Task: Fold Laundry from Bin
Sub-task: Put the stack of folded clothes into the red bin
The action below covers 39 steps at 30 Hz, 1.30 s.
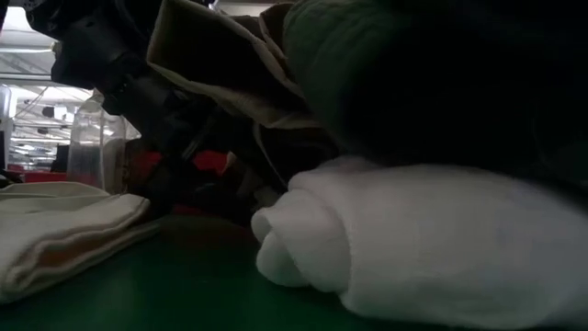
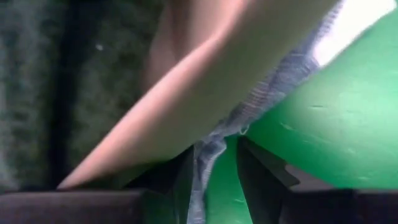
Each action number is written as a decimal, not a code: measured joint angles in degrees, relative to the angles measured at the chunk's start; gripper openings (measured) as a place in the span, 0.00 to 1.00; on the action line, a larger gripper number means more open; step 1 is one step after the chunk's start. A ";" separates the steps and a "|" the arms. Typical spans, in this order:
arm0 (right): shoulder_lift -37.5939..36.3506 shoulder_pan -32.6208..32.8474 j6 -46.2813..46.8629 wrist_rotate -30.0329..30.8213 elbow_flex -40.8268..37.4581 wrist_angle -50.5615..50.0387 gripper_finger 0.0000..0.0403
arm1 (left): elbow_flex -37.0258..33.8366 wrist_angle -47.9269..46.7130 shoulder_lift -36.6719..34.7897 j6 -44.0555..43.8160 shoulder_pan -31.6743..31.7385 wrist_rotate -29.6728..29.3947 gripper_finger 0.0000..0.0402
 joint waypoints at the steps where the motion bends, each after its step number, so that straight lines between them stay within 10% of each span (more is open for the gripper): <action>1: 1.00 0.00 0.02 0.99 0.00 1.69 0.31 | -0.02 -0.04 -0.02 -0.09 -0.03 0.10 0.38; 26: 9.20 -7.70 -7.91 5.17 -0.17 28.48 0.31 | -0.16 1.51 0.02 -0.28 -0.14 1.48 0.37; 39: 10.90 -9.09 -13.94 3.69 2.81 31.60 0.31 | -0.29 5.77 0.20 2.09 -0.18 -1.41 0.08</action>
